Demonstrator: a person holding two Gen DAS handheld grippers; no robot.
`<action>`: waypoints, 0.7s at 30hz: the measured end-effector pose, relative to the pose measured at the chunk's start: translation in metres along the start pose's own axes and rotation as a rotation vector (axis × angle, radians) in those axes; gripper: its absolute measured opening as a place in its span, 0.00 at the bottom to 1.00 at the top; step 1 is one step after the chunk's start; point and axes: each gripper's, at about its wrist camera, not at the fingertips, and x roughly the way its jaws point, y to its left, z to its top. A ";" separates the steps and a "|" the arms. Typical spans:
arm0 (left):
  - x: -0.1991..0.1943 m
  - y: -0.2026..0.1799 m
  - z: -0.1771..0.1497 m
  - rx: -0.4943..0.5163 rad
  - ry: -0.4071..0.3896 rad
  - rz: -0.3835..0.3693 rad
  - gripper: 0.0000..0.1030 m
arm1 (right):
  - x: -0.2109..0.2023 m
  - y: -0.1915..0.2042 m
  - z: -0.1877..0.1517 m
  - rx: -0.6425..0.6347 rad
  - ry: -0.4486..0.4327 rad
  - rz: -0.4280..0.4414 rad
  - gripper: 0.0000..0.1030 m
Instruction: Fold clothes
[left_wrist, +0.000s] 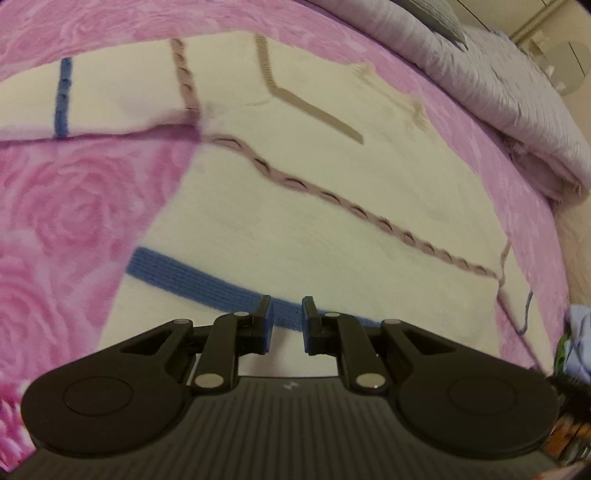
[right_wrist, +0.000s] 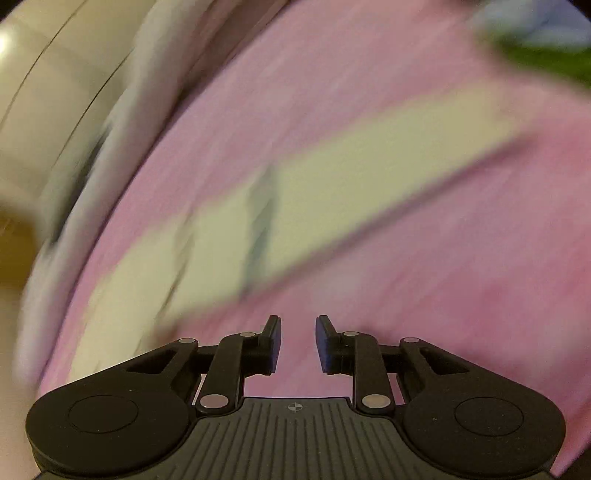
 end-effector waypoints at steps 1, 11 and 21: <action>-0.001 0.005 0.002 0.003 0.000 -0.012 0.11 | 0.010 0.007 -0.014 -0.009 0.042 0.028 0.24; 0.016 0.032 0.034 0.021 0.047 -0.074 0.11 | 0.080 0.038 -0.024 0.108 0.061 0.065 0.24; 0.064 -0.103 0.011 0.228 0.183 -0.248 0.21 | 0.033 0.030 -0.015 0.229 -0.020 0.072 0.24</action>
